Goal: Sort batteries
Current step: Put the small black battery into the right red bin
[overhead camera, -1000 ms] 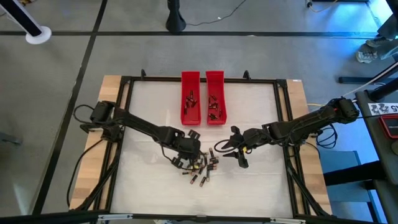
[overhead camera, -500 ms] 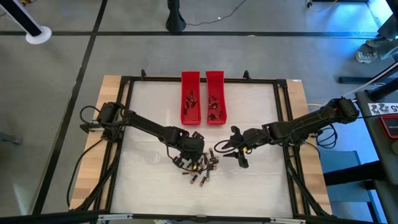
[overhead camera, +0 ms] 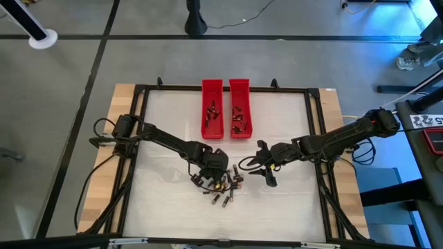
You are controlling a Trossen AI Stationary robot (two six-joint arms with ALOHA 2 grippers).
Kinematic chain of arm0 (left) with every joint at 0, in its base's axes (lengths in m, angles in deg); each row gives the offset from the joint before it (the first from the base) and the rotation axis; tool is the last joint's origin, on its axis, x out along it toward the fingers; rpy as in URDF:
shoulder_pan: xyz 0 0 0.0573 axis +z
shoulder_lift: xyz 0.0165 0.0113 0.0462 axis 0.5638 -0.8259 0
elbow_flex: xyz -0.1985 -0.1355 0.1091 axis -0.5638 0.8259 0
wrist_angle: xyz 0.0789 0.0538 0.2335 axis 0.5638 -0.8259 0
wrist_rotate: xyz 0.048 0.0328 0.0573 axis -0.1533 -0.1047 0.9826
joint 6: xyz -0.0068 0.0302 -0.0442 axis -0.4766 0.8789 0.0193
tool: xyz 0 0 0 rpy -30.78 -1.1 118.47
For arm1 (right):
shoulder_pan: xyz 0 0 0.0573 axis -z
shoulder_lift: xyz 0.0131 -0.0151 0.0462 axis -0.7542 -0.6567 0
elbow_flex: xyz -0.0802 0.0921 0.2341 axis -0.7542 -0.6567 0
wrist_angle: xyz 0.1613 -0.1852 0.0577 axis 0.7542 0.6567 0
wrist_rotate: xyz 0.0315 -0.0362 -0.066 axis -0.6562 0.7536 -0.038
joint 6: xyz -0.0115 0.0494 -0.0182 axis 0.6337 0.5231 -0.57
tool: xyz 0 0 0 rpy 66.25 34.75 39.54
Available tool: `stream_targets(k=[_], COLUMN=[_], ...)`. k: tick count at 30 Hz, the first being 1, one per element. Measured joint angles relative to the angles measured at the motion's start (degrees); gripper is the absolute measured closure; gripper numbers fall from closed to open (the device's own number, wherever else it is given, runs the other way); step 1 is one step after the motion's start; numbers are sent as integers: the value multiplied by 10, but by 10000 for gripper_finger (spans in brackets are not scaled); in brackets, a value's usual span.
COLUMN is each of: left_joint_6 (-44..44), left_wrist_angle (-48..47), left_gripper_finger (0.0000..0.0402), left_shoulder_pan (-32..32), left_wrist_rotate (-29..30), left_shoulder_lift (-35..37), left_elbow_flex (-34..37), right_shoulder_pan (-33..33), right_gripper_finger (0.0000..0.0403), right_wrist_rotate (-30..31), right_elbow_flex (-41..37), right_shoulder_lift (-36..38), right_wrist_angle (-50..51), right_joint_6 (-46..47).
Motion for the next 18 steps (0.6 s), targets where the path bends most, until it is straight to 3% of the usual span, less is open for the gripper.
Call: stream_targets(k=[4, 10, 18], left_joint_6=[0, -14, -33], left_wrist_angle=[-12, -29, -47], left_gripper_finger=[327, 386, 389], left_shoulder_pan=[0, 0, 0], left_wrist_rotate=[0, 0, 3], left_shoulder_lift=[-4, -4, 15], left_elbow_flex=[0, -1, -8], right_shoulder_pan=[0, 0, 0], right_gripper_finger=[240, 240, 240], right_wrist_rotate=[0, 0, 0], right_elbow_flex=[0, 0, 0], right_shoulder_lift=[0, 0, 0], right_wrist_angle=[1, 1, 1], right_joint_6=[0, 0, 0])
